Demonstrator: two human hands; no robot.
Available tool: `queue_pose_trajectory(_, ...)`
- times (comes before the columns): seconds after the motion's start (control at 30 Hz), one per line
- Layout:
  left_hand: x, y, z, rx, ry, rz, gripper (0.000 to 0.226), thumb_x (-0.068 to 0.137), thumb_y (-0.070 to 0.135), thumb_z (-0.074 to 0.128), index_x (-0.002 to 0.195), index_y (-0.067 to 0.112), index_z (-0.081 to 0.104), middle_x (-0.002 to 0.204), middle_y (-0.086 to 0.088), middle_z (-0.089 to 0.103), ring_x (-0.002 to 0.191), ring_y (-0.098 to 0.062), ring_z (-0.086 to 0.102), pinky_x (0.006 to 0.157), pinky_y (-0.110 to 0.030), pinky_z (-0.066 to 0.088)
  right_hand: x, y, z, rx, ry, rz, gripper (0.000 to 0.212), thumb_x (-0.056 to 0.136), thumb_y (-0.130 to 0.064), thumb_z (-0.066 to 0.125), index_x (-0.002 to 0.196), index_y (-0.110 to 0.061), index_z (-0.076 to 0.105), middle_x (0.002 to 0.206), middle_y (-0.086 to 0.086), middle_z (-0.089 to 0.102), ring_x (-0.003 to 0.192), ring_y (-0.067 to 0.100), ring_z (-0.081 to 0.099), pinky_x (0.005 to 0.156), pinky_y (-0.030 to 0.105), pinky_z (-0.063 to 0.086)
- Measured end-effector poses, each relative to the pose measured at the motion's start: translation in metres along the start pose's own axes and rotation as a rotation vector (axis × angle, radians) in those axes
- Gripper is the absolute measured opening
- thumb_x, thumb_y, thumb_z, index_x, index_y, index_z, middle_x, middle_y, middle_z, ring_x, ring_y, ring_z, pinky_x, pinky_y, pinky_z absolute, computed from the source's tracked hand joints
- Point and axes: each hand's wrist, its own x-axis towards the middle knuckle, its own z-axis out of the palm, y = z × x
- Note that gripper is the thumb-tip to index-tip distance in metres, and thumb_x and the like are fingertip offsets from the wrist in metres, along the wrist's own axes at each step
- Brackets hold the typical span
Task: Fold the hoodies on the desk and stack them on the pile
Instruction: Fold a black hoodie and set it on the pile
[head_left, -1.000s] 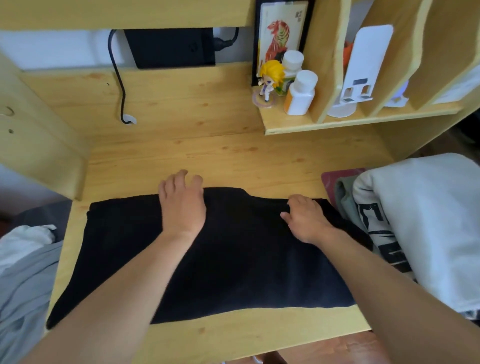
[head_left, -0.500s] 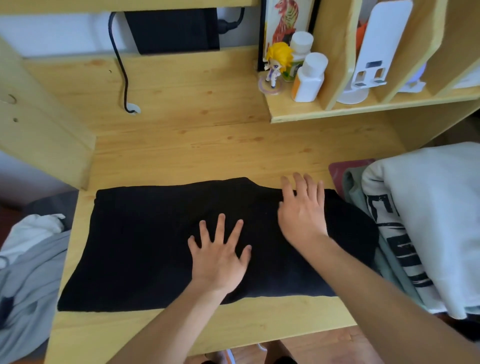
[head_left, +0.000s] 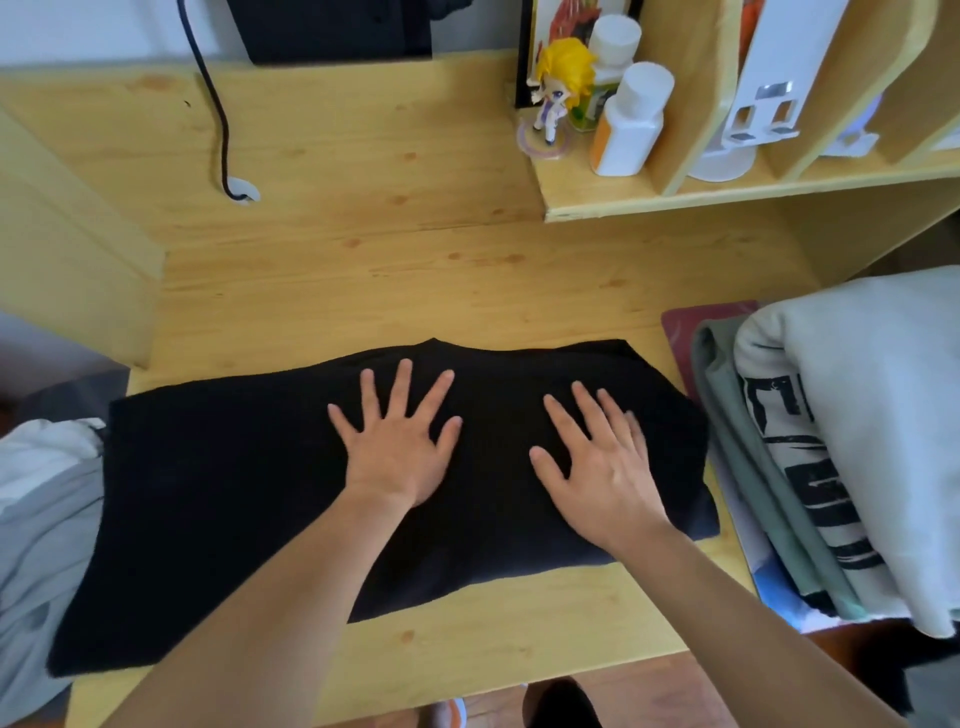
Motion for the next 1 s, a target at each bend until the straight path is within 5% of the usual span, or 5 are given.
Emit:
queue_pose_trajectory(0.27,0.015,0.018,-0.023,-0.026,0.046,-0.057,0.063,0.102,0.063,0.018,0.160,0.045,-0.001,0.170,0.001,-0.020,0.153,-0.040,-0.021,0.119,-0.071,-0.004,0.044,-0.006,0.000,0.072,-0.190,0.220,0.078,0.092,-0.077,0.019,0.160,-0.041,0.001,0.170,-0.001,-0.001,0.155,0.029,-0.005,0.125,0.051,0.003)
queue_pose_trajectory(0.5,0.016,0.030,-0.008,-0.131,-0.031,-0.029,0.069,0.100,0.069,0.011,0.159,0.043,-0.014,0.167,0.005,-0.026,0.154,-0.035,-0.023,0.120,-0.070,-0.004,0.026,0.012,0.009,0.030,-0.019,0.232,0.077,0.094,-0.075,0.015,0.160,-0.034,0.013,0.168,0.001,0.013,0.155,0.022,0.005,0.125,0.049,0.010)
queue_pose_trajectory(0.67,-0.061,0.012,-0.005,-0.076,0.267,0.065,0.064,0.103,0.064,0.015,0.162,0.038,0.012,0.172,-0.006,0.005,0.157,-0.038,-0.002,0.123,-0.066,0.004,0.027,-0.002,-0.005,-0.043,-0.059,0.331,0.071,0.099,-0.063,0.023,0.161,-0.030,0.013,0.169,0.007,0.011,0.155,0.032,0.002,0.124,0.056,0.003)
queue_pose_trajectory(0.8,-0.077,-0.011,0.021,-0.055,0.207,-0.093,0.065,0.103,0.064,0.012,0.162,0.038,0.013,0.171,-0.008,0.009,0.157,-0.038,0.002,0.123,-0.064,0.005,0.006,-0.086,-0.007,-0.053,0.195,0.055,0.064,0.098,-0.045,0.042,0.157,-0.023,0.031,0.165,0.011,0.024,0.154,0.037,0.010,0.123,0.057,0.008)
queue_pose_trajectory(1.0,-0.069,-0.017,0.033,0.026,0.198,-0.044,0.066,0.104,0.057,0.021,0.163,0.034,0.002,0.171,-0.012,0.001,0.157,-0.040,0.001,0.123,-0.063,0.004,-0.004,-0.119,0.047,-0.139,-0.020,-0.022,0.062,0.102,-0.052,0.021,0.157,-0.027,0.033,0.167,0.003,0.023,0.156,0.029,0.006,0.125,0.053,0.005)
